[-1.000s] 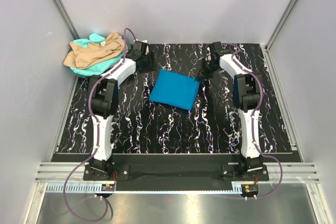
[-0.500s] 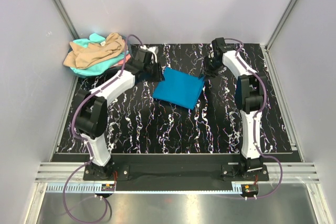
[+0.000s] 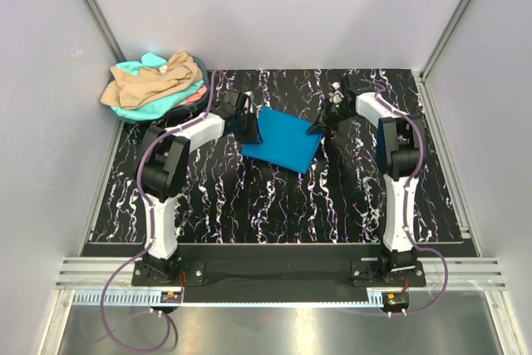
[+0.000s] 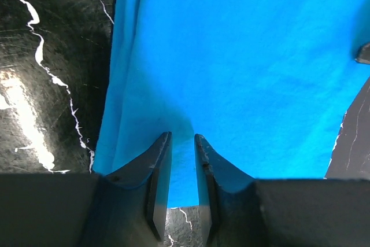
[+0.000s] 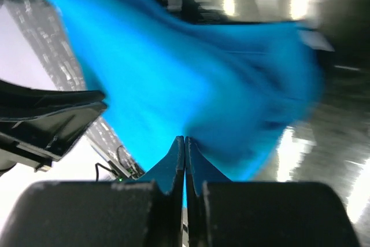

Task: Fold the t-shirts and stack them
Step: Fold the tshirt, then neatly place the folded tshirt to the corner

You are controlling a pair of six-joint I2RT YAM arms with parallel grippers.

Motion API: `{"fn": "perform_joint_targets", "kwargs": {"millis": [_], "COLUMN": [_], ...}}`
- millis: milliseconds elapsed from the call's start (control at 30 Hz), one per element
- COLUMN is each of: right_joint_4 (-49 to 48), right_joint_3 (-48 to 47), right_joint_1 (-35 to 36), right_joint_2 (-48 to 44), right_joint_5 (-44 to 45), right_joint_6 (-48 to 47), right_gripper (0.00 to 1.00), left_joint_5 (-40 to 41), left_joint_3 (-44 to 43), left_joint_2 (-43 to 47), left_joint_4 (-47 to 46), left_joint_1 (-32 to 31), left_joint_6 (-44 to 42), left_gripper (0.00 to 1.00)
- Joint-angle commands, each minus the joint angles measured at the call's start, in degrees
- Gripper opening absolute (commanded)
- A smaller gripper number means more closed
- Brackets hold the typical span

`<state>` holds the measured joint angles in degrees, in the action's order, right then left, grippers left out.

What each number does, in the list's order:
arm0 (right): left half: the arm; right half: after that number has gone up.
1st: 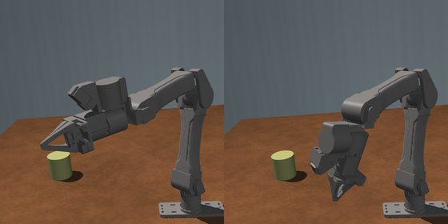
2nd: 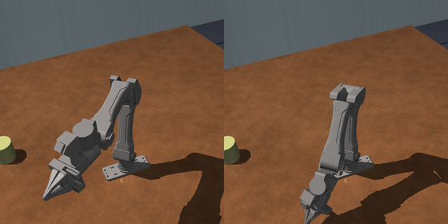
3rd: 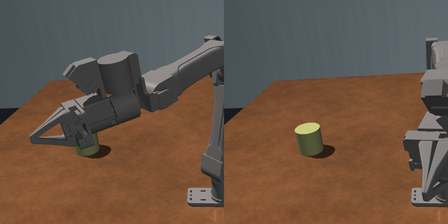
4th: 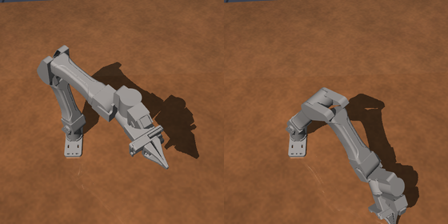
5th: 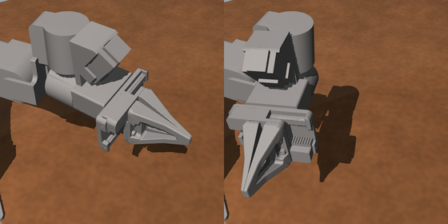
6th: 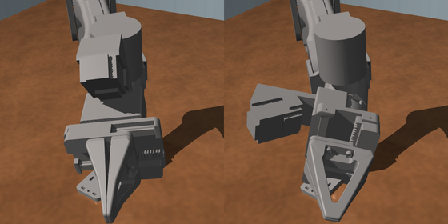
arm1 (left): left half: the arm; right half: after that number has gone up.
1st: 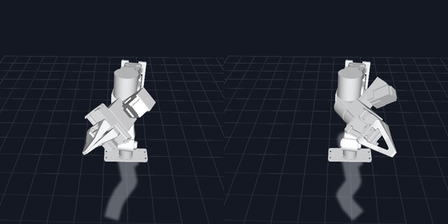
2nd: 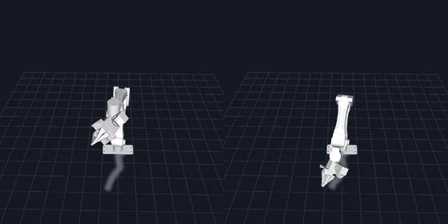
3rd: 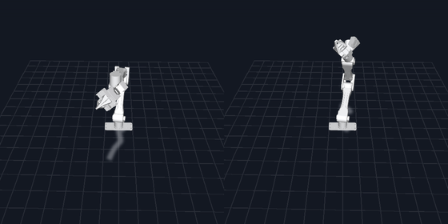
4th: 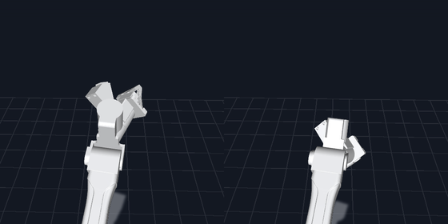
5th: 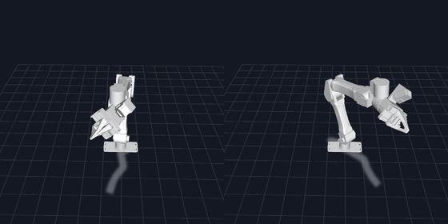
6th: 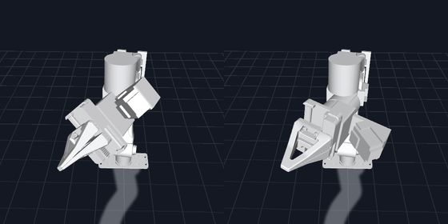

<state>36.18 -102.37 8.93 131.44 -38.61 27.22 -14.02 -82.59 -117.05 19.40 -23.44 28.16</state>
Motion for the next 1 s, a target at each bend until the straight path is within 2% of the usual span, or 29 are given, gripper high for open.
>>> {"fn": "perform_joint_targets", "kwargs": {"millis": [0,233,367,433,467,500,567,633,967], "right_joint_4": [-0.4,5.0,7.3,6.6,5.7,3.4,1.6,-0.9,-6.5], "right_joint_3": [1.1,-2.1,-2.6,-1.5,-0.8,-0.2,0.9,1.1,-2.0], "right_joint_1": [-3.1,-4.4,-4.4,-4.4,-4.4,-4.4,-4.4,-4.4,-3.1], "right_joint_2": [-0.4,1.2,-1.6,-3.9,-4.7,-5.7,-5.4,-4.3,1.2], "right_joint_5": [0.9,8.6,11.6,10.3,9.7,8.6,5.0,2.4,2.8], "right_joint_6": [-2.5,-8.9,-9.5,-8.8,-7.5,-7.0,-6.0,-5.9,-7.9], "right_gripper": [0.0,0.02,0.09,0.32,0.44,0.61,0.68,0.76,0.77], "left_joint_5": [-1.2,-0.2,0.0,-0.2,-0.1,-0.2,-0.3,-0.9,0.0], "left_joint_3": [1.9,8.3,9.2,8.8,8.8,8.5,8.1,8.6,16.0], "left_joint_2": [1.9,5.3,9.0,11.9,13.0,14.2,17.9,22.1,40.9], "left_joint_4": [-3.2,-3.9,-1.9,-0.9,0.5,1.2,2.9,3.4,9.1], "left_joint_1": [0.1,-0.6,-1.0,-1.2,-1.3,-1.3,-1.5,-1.8,-2.2], "left_joint_6": [0.4,-0.7,-1.0,-0.7,-0.7,-0.6,0.1,1.0,3.7], "left_gripper": [0.26,0.25,0.26,0.29,0.36,0.4,0.46,0.48,0.49]}}
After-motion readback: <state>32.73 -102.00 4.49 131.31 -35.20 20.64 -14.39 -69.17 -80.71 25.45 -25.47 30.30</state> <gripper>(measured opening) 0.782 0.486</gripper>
